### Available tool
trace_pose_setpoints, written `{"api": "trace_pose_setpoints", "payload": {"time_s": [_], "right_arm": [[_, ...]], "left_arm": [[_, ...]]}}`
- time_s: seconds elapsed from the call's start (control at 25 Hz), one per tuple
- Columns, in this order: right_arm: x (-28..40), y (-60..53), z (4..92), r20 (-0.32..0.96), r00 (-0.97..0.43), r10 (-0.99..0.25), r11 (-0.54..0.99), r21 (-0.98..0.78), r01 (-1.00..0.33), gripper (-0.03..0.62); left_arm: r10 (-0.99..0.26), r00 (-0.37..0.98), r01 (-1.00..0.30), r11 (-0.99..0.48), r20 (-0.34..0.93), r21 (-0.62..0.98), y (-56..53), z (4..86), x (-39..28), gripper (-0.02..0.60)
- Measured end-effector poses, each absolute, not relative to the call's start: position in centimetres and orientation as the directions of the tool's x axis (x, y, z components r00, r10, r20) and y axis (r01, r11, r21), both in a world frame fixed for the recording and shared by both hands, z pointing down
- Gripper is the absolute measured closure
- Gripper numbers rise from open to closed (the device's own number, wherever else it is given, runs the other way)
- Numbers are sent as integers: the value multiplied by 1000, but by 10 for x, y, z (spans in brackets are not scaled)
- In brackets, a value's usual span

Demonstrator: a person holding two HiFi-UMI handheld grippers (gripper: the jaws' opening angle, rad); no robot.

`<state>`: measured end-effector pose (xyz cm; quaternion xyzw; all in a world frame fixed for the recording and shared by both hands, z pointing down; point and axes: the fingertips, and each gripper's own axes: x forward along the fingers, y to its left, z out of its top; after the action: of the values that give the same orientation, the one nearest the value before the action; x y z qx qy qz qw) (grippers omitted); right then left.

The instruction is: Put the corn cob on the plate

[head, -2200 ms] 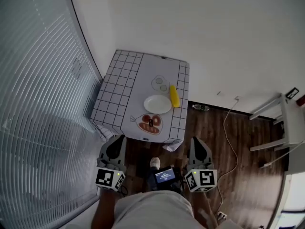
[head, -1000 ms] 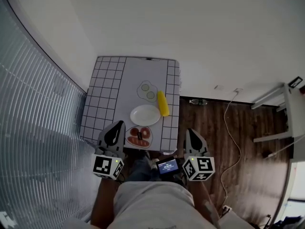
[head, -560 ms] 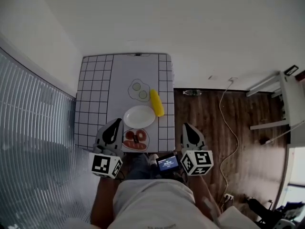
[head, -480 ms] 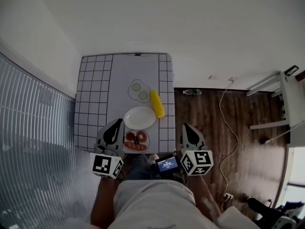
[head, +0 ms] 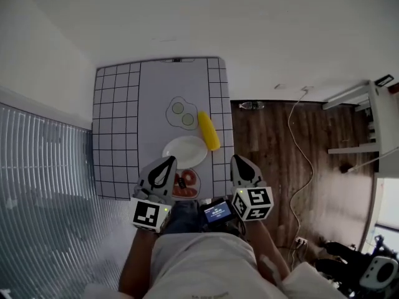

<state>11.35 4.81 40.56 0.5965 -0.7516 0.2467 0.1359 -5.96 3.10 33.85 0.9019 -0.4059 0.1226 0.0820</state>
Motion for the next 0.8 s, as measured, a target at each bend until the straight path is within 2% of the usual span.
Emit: {"api": "trace_pose_setpoints", "payload": {"time_s": [0.52, 0.8], "right_arm": [[100, 34, 436, 582, -227, -781, 162, -162, -973, 586], [114, 37, 452, 625, -188, -757, 120, -149, -982, 586]], "left_arm": [[-645, 677, -713, -694, 355, 98, 7, 388, -63, 574], [-578, 718, -655, -749, 387, 97, -4, 409, -41, 574]]}}
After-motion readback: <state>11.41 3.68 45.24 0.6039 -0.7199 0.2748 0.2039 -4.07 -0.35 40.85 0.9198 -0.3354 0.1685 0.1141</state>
